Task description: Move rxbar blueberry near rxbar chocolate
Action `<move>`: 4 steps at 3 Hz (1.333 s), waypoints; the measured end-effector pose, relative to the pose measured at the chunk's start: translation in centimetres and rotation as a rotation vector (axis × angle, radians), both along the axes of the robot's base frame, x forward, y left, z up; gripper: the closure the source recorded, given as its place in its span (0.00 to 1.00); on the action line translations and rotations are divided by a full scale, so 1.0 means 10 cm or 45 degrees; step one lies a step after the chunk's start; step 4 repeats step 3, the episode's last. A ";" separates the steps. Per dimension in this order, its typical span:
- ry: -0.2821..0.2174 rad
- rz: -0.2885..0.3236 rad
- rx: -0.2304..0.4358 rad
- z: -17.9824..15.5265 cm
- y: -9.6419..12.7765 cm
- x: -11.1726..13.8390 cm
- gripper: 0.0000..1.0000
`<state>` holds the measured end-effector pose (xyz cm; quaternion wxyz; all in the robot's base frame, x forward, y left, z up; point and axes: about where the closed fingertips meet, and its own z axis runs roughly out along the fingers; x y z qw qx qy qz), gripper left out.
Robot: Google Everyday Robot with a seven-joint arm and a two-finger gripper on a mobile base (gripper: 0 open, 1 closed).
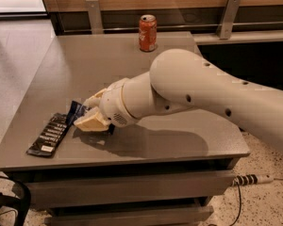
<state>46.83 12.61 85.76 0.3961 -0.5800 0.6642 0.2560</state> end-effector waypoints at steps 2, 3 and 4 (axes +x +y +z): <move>-0.006 0.007 -0.004 0.02 0.03 -0.02 0.00; -0.006 0.007 -0.004 0.02 0.03 -0.02 0.00; -0.006 0.007 -0.004 0.02 0.03 -0.02 0.00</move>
Offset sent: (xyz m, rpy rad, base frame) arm -0.0013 0.0014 0.0010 -0.0016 -0.0027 0.0029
